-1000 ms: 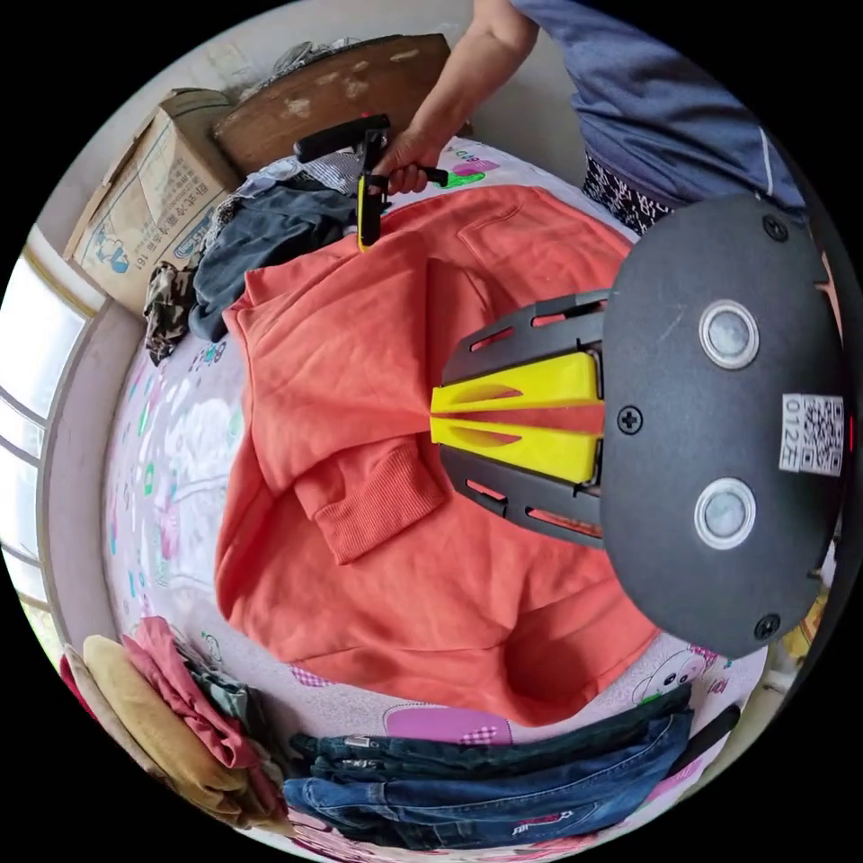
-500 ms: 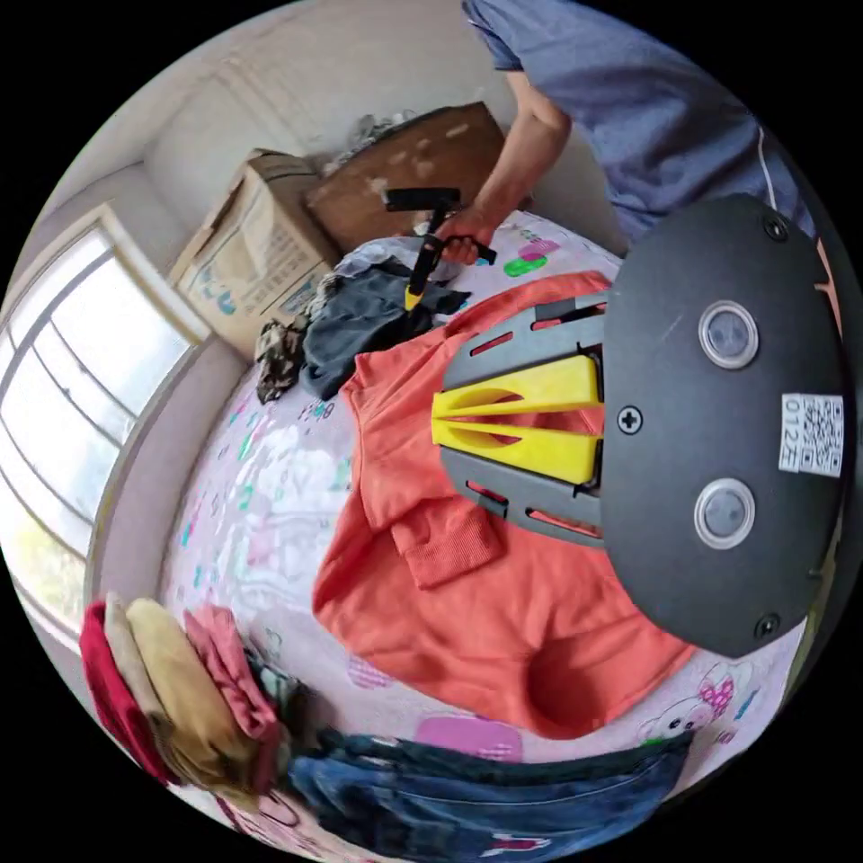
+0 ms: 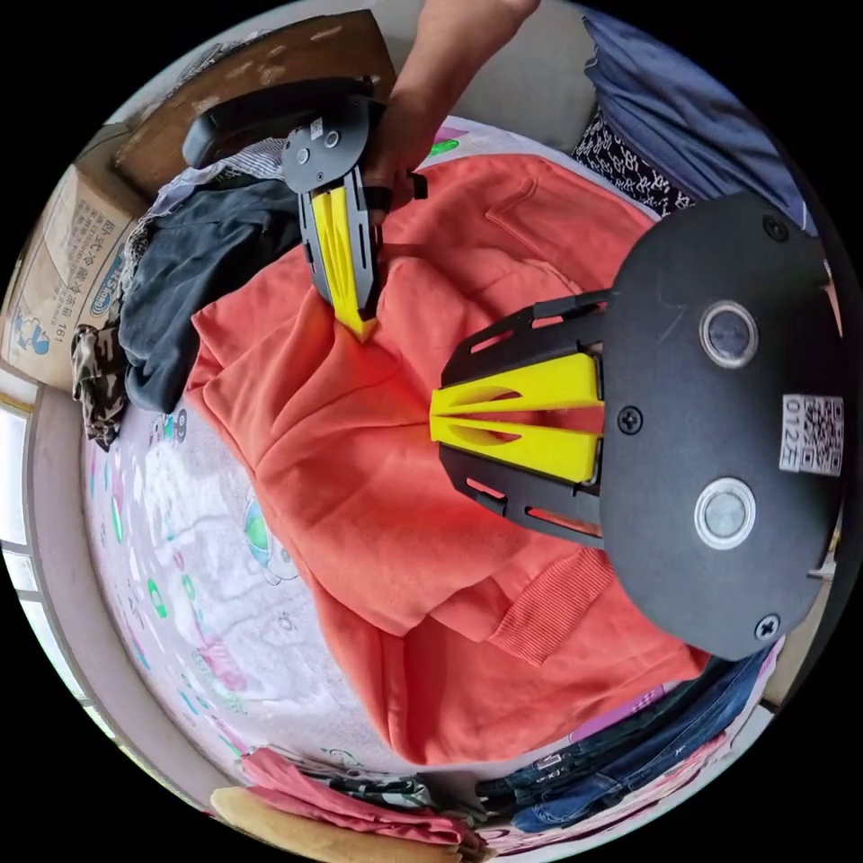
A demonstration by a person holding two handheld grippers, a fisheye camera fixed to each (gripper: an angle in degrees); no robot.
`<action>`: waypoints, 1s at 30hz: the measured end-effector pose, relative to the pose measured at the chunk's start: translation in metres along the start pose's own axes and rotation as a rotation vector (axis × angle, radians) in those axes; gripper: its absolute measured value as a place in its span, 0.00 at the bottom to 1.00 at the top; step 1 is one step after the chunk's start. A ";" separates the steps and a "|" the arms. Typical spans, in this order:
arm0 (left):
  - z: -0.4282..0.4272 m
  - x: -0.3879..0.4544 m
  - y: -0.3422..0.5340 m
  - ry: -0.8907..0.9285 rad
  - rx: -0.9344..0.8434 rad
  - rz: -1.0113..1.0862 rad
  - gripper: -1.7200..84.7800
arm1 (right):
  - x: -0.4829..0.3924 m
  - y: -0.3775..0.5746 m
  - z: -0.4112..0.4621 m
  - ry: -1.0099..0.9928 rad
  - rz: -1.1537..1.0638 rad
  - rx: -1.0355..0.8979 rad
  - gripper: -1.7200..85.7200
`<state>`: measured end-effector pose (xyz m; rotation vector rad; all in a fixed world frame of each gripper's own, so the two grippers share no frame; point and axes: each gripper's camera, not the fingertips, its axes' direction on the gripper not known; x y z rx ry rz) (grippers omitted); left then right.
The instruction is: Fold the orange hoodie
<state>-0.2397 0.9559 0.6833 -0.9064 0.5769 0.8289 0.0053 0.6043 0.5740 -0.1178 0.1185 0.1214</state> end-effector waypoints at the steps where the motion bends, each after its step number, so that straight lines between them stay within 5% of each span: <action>1: 0.001 -0.007 0.005 0.044 -0.004 -0.012 0.02 | 0.002 0.000 -0.004 -0.027 0.005 0.001 0.02; 8: -0.060 -0.015 0.072 0.098 0.289 -0.101 0.02 | -0.004 0.030 -0.093 -0.182 0.077 0.320 0.02; 12: -0.041 0.012 0.073 0.088 0.191 0.029 0.02 | -0.030 0.020 -0.075 -0.151 0.016 0.229 0.02; 15: -0.008 0.010 0.077 -0.105 0.031 -0.018 0.02 | -0.039 0.006 -0.037 -0.064 0.027 0.062 0.02; 20: -0.050 -0.030 0.127 0.058 0.246 -0.194 0.02 | -0.065 0.000 -0.074 -0.043 0.006 0.197 0.02; 23: -0.096 -0.057 0.193 -0.080 0.322 -0.390 0.03 | -0.088 0.001 -0.096 0.037 -0.044 0.232 0.02; 30: -0.115 -0.117 0.394 -0.032 0.261 -0.942 0.09 | -0.137 -0.001 -0.106 0.030 -0.080 0.247 0.02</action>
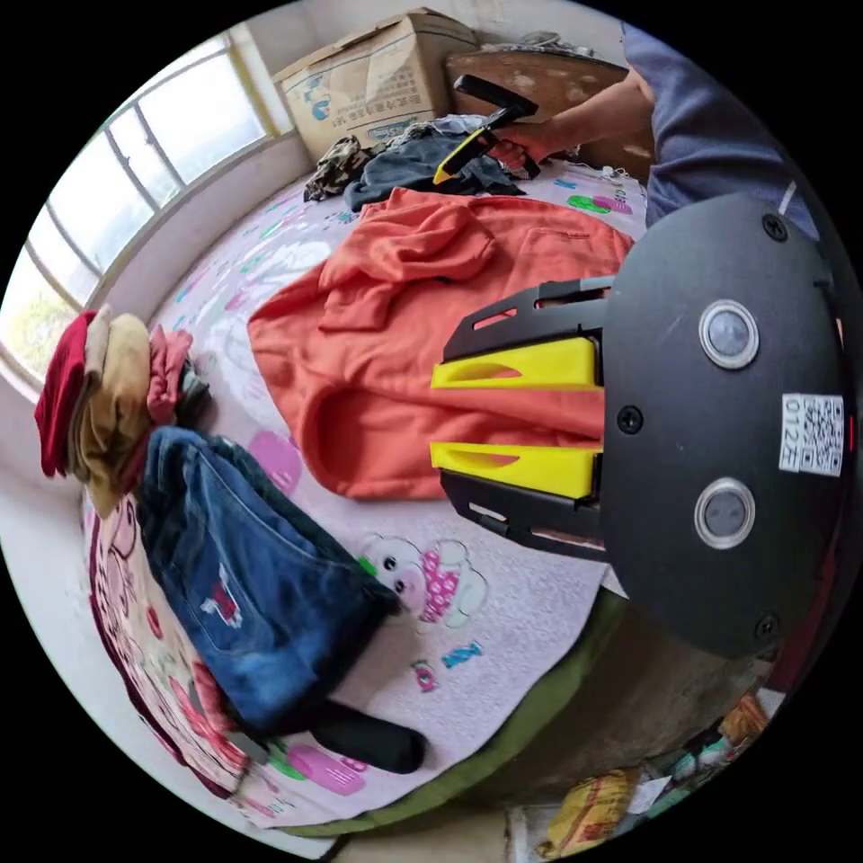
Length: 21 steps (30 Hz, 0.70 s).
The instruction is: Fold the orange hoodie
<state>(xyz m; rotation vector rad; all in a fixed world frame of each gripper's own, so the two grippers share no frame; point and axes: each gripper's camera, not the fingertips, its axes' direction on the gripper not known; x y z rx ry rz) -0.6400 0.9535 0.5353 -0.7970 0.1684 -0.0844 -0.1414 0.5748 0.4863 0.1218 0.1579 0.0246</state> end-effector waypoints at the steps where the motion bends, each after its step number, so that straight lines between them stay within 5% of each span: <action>1: 0.000 -0.017 0.016 -0.043 -0.032 -0.031 0.10 | -0.010 -0.002 0.003 0.000 -0.009 -0.010 0.02; 13: 0.000 -0.042 0.065 -0.108 -0.094 -0.013 0.14 | -0.073 -0.035 0.022 0.030 -0.036 -0.054 0.02; 21: 0.014 -0.016 0.077 -0.262 -0.219 0.153 0.11 | -0.161 -0.052 0.065 0.145 -0.335 -0.118 0.10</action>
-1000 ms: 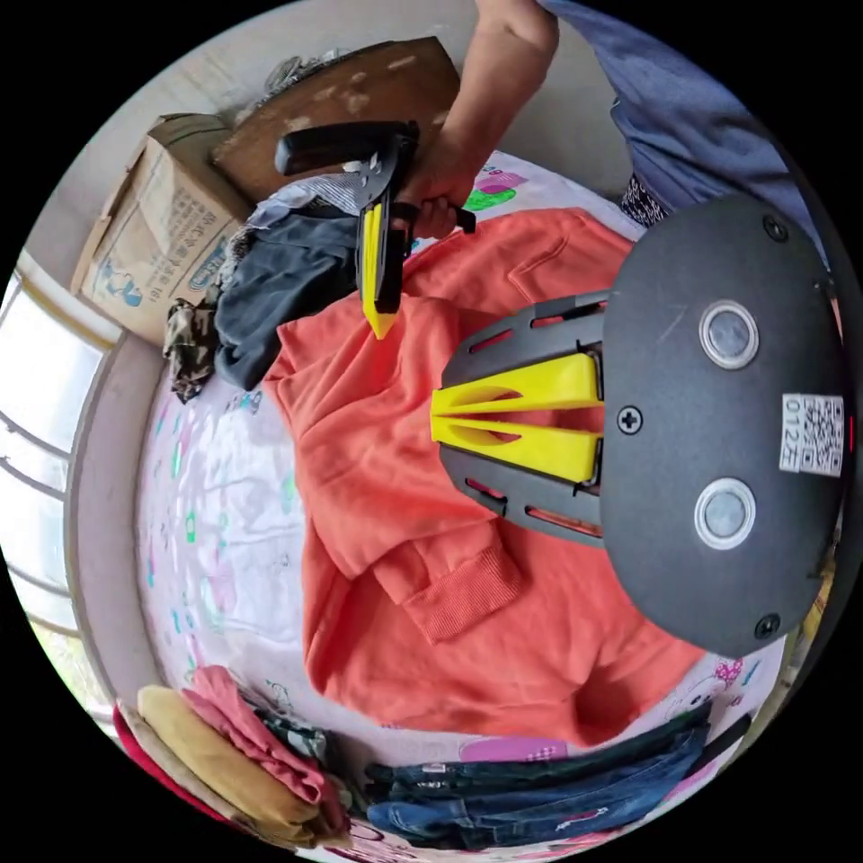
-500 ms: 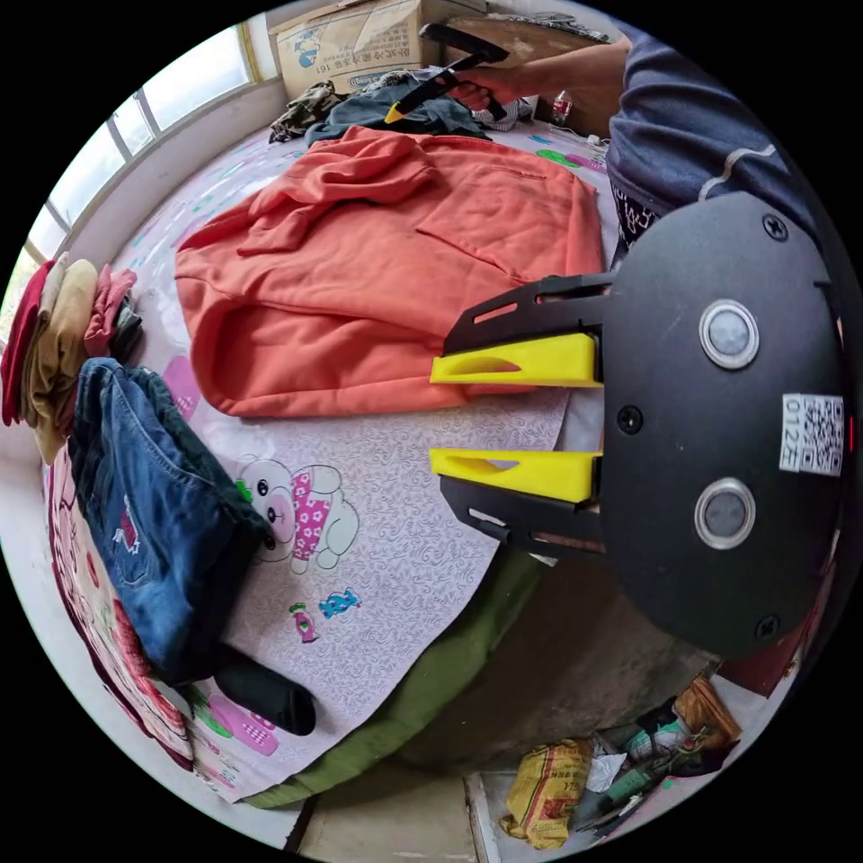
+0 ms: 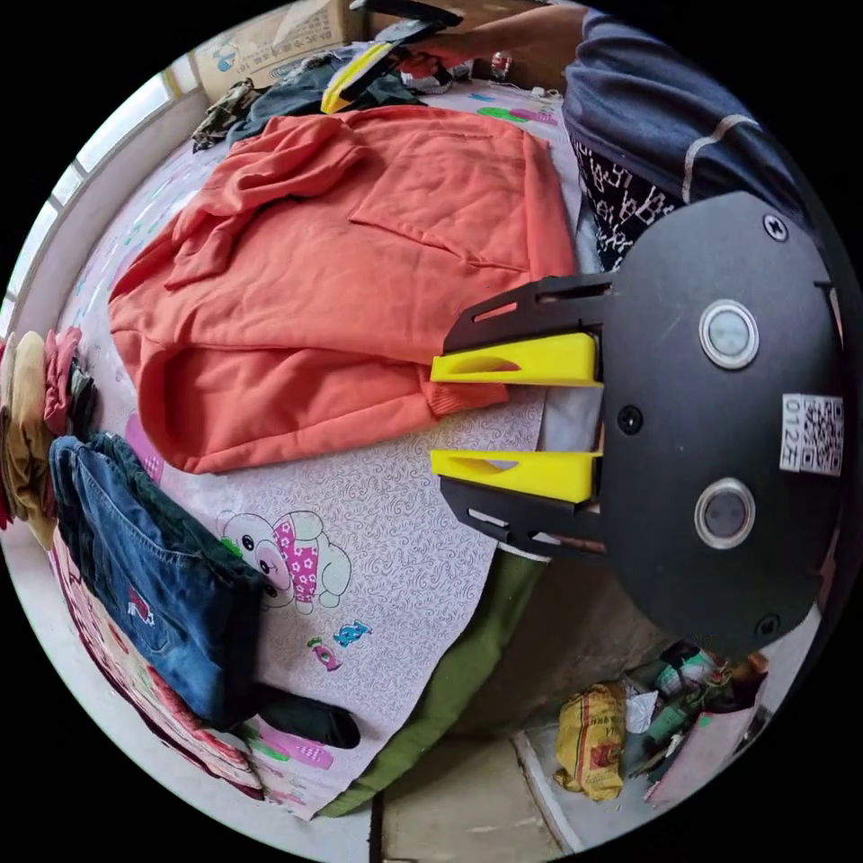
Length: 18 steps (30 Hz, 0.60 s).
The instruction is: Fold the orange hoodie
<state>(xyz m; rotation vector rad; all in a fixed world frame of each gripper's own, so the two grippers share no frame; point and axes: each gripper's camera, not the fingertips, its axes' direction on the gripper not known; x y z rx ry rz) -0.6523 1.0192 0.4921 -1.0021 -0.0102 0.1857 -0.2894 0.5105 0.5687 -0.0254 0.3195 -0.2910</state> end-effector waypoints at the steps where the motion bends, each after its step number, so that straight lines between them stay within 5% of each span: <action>1: -0.004 0.007 -0.001 -0.032 0.005 0.034 0.10 | -0.017 -0.009 0.006 0.010 -0.062 -0.005 0.12; 11: -0.096 -0.023 0.011 0.000 0.231 -0.060 0.06 | -0.085 -0.047 0.078 0.172 -0.415 -0.109 0.17; 18: -0.185 0.050 -0.031 -0.276 0.269 0.376 0.05 | -0.060 -0.101 0.108 0.253 -0.364 -0.156 0.07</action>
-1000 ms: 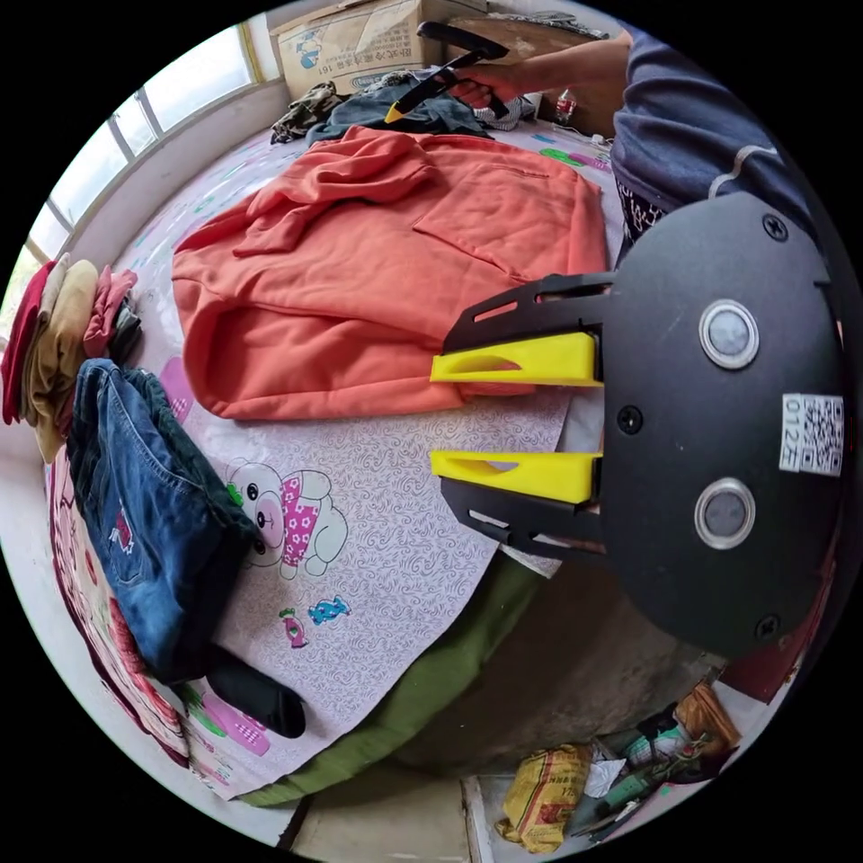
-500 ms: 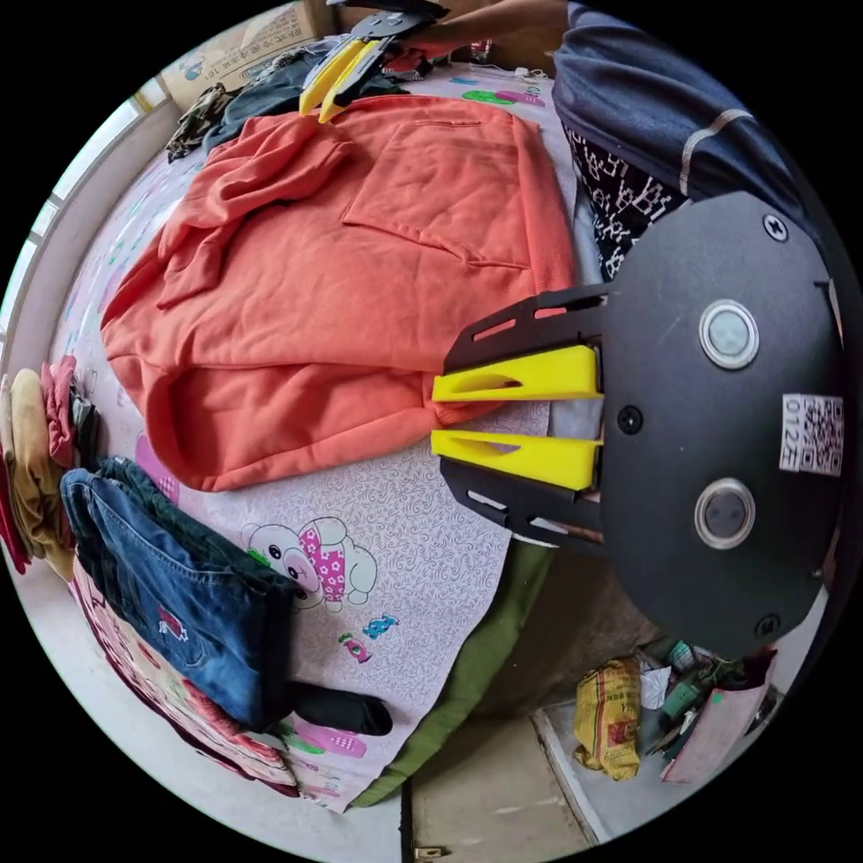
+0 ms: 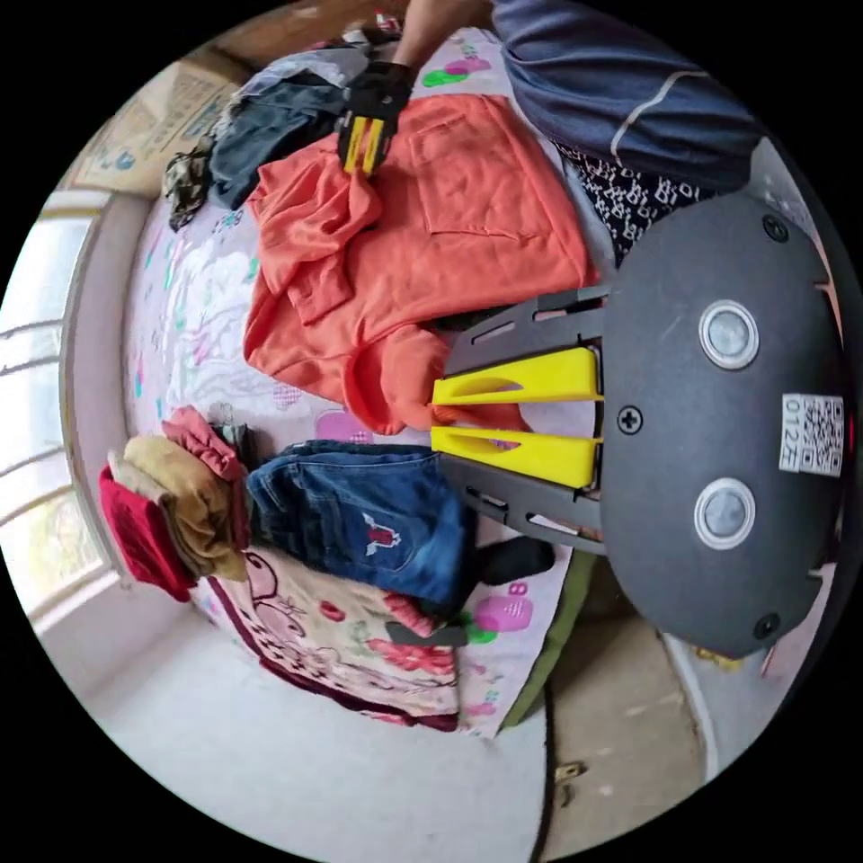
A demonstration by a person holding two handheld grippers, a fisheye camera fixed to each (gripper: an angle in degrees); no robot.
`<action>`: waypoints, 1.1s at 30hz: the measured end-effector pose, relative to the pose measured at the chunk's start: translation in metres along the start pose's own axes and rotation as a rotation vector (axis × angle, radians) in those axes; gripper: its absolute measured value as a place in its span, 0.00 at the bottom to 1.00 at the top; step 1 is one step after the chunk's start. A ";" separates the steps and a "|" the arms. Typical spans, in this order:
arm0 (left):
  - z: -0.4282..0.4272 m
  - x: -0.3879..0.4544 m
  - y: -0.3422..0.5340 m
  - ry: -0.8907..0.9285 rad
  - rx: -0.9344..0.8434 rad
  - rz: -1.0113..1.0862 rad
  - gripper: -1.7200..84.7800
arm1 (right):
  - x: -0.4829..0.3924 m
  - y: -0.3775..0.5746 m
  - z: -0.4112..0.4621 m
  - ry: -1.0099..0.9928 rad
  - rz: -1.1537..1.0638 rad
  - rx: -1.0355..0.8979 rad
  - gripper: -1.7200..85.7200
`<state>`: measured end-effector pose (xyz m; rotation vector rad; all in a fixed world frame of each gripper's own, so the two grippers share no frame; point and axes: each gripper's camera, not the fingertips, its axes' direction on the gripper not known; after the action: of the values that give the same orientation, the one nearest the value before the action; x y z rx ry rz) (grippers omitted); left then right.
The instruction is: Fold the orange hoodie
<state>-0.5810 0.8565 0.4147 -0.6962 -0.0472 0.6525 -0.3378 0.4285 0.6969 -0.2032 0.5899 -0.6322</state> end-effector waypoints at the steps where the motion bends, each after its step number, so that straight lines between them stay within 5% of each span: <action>1: -0.011 0.008 -0.017 -0.071 -0.014 0.102 0.05 | 0.020 -0.007 -0.004 -0.053 0.058 0.016 0.06; 8: -0.053 0.021 -0.094 -0.607 -0.217 0.551 0.04 | 0.151 -0.030 -0.027 -0.207 0.251 0.062 0.04; 14: -0.083 0.003 -0.148 -0.975 -0.225 0.572 0.03 | 0.264 -0.040 -0.006 -0.372 0.381 0.040 0.04; 24: -0.119 0.085 -0.220 -1.201 0.095 0.475 0.02 | 0.462 -0.169 0.047 -0.153 0.475 0.093 0.05; 33: -0.144 0.183 -0.156 -1.388 0.264 0.594 0.02 | 0.519 -0.268 0.203 0.063 0.352 -0.179 0.11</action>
<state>-0.3135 0.7875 0.3674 0.1299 -1.0434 1.5840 -0.0163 -0.0995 0.7206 -0.2404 0.7236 -0.2463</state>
